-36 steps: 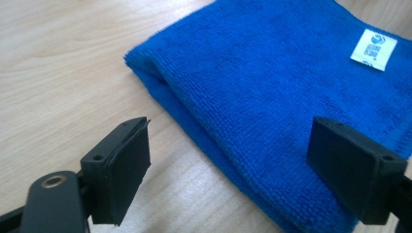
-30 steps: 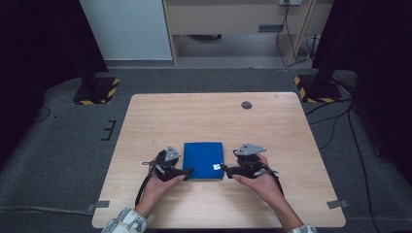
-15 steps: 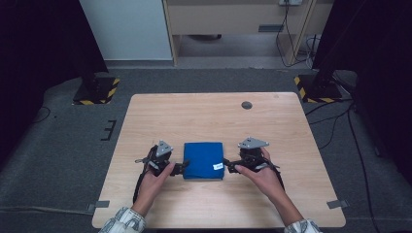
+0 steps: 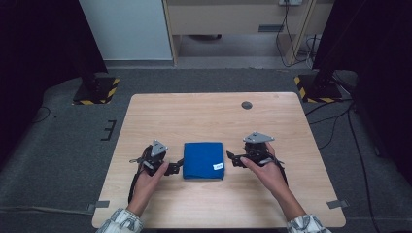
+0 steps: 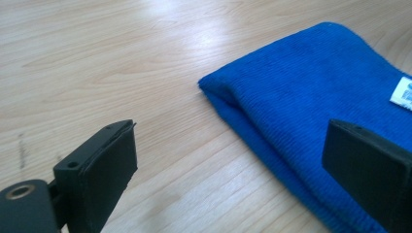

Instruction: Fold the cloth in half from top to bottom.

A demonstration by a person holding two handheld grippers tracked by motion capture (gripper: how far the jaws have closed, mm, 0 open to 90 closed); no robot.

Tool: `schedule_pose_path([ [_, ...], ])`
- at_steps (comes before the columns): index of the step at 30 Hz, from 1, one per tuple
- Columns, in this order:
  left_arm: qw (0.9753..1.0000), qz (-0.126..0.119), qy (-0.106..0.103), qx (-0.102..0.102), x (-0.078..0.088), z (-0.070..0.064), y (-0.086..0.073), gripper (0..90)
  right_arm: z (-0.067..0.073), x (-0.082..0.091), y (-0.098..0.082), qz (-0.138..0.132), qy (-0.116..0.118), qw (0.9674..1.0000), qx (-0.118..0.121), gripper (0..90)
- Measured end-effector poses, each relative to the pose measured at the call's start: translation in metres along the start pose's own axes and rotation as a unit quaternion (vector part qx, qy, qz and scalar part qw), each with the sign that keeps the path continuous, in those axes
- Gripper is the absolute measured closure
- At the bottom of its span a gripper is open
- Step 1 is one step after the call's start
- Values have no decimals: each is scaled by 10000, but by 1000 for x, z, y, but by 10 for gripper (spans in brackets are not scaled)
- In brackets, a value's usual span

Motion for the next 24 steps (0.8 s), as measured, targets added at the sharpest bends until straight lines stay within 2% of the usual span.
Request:
schedule_pose_path([
  [12,9998,151,67,55,7,6,-11,58,-19,9,-10,72,-65,9999,-128,71],
  [24,9995,324,19,29,4,5,-15,61,-37,21,-38,282,-181,9993,-161,74],
])
Point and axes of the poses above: each handheld gripper's, and its own axes: x roughly backward along the jaws, y roughly out of its top, z roughly to its left, the point moved 1 cm from there along -x, roughly forward along the jaws, and after that the axes turned 6 degrees about -y, right-handed, at the moved point
